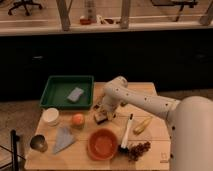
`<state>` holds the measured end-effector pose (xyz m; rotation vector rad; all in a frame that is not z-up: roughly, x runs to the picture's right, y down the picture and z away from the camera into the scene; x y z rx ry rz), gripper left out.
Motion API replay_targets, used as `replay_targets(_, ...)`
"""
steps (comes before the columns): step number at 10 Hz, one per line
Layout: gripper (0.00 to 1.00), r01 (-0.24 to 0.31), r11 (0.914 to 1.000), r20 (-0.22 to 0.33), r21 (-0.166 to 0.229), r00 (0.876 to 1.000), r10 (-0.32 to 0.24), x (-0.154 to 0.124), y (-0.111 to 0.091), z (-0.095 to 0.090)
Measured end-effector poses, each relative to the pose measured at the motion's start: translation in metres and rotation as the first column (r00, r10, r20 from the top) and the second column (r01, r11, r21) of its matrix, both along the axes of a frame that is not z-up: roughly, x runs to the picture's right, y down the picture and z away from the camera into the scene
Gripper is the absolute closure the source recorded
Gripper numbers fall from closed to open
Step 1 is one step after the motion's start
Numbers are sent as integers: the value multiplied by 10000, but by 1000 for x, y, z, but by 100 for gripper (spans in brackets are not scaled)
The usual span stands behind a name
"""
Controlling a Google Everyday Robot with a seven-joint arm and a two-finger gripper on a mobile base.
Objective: Wipe red bowl with eraser
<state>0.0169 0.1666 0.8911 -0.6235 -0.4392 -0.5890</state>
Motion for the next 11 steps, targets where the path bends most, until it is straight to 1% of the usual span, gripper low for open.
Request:
replay_targets(1, 77, -72, 10000, -38, -9, 10000, 72, 2, 1, 2)
replay_targets(3, 94, -38, 10000, -34, 1, 10000, 38, 1, 0, 1)
replay_targets(4, 100, -32, 10000, -43, -4, 10000, 32, 2, 0, 1)
replay_targets(6, 100, 50, 10000, -15, 47, 10000, -50, 3, -1, 0)
replay_targets(7, 100, 285, 9994, 86, 180, 9996, -287, 7, -9, -5)
replay_targets(9, 100, 623, 9974, 409, 372, 9971, -638, 10, -29, -21)
replay_targets(11, 100, 816, 9955, 663, 481, 9942, -847, 14, -42, -28)
